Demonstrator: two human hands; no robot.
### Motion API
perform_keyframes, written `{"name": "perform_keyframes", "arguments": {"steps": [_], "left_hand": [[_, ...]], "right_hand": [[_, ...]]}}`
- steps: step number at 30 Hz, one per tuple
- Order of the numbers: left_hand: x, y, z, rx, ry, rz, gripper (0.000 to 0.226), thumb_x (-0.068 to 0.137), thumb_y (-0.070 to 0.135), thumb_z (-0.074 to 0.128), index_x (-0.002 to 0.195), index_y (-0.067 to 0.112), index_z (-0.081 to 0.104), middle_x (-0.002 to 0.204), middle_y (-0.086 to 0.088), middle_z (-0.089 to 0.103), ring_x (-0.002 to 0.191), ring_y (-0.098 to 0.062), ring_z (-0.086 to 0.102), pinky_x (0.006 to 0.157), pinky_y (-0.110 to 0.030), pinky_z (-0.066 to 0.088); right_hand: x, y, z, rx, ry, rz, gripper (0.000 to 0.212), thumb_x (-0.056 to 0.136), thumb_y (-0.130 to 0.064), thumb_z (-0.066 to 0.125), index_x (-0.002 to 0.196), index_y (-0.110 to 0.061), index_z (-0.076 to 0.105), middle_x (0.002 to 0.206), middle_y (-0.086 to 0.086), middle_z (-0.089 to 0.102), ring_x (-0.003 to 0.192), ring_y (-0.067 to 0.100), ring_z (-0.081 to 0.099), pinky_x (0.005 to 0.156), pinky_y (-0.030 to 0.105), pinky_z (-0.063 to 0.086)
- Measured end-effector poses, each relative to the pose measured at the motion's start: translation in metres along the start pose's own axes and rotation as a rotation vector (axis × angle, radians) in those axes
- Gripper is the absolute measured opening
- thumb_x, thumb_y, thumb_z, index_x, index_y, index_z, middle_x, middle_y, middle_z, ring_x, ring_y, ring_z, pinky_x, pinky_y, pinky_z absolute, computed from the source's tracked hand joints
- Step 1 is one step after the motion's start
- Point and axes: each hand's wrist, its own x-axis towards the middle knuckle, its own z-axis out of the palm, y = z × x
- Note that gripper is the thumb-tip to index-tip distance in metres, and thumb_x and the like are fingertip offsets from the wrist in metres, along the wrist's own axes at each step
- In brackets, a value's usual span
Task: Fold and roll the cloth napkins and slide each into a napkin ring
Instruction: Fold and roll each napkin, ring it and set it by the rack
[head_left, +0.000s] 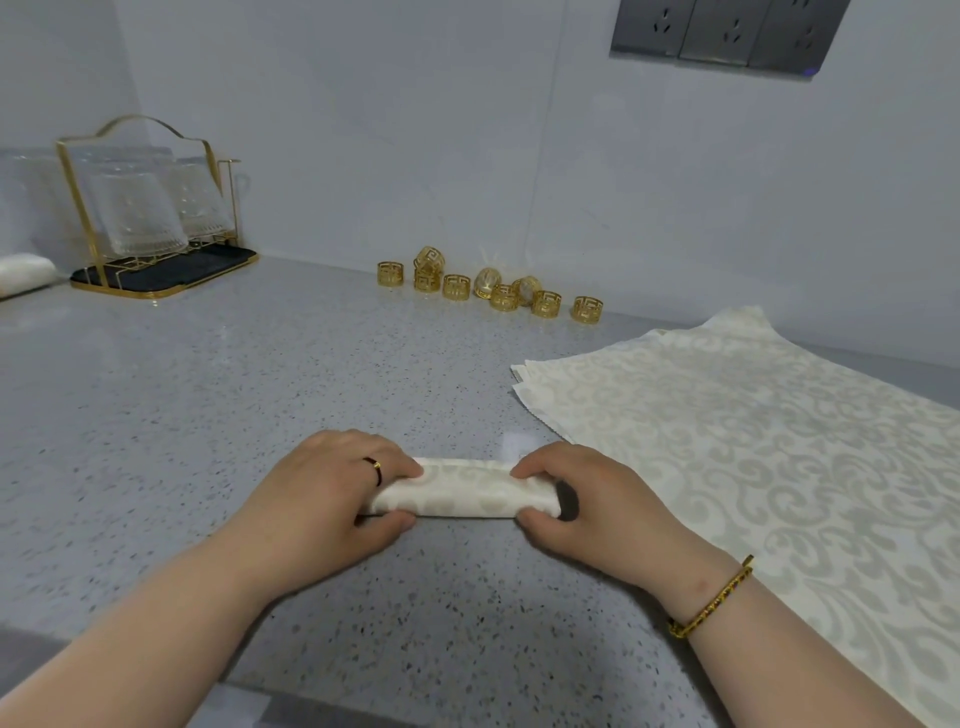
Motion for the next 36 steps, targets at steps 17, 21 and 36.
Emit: {"name": "perform_keyframes", "arguments": {"steps": [17,21,36], "left_hand": [[0.012,0.013,0.001,0.076,0.185,-0.226,0.049,0.075,0.048,0.032,0.080,0.019,0.071,0.077,0.007,0.069,0.077,-0.021,0.064,0.076,-0.031,0.039],[0.009,0.015,0.012,0.095,0.126,0.059,0.044,0.087,0.050,0.035,0.088,0.023,0.070,0.085,0.013,0.069,0.084,-0.005,0.050,0.077,-0.017,0.032],[0.010,0.016,0.016,0.051,0.191,0.106,0.067,0.093,0.057,0.012,0.087,0.030,0.073,0.085,0.019,0.069,0.086,-0.003,0.047,0.073,-0.013,0.038]], "right_hand": [[0.013,-0.007,0.012,0.261,0.057,0.342,0.024,0.089,-0.028,0.053,0.069,-0.027,0.040,0.079,-0.012,0.040,0.064,0.002,0.040,0.057,0.012,0.030],[0.013,0.000,0.015,0.191,0.113,0.251,0.009,0.086,-0.020,0.058,0.084,-0.022,0.050,0.091,-0.009,0.040,0.071,0.003,0.041,0.064,0.009,0.033],[0.005,-0.006,-0.010,-0.067,-0.057,-0.037,0.017,0.084,-0.026,0.061,0.097,-0.019,0.070,0.100,-0.006,0.064,0.091,0.007,0.052,0.077,0.017,0.038]]}}
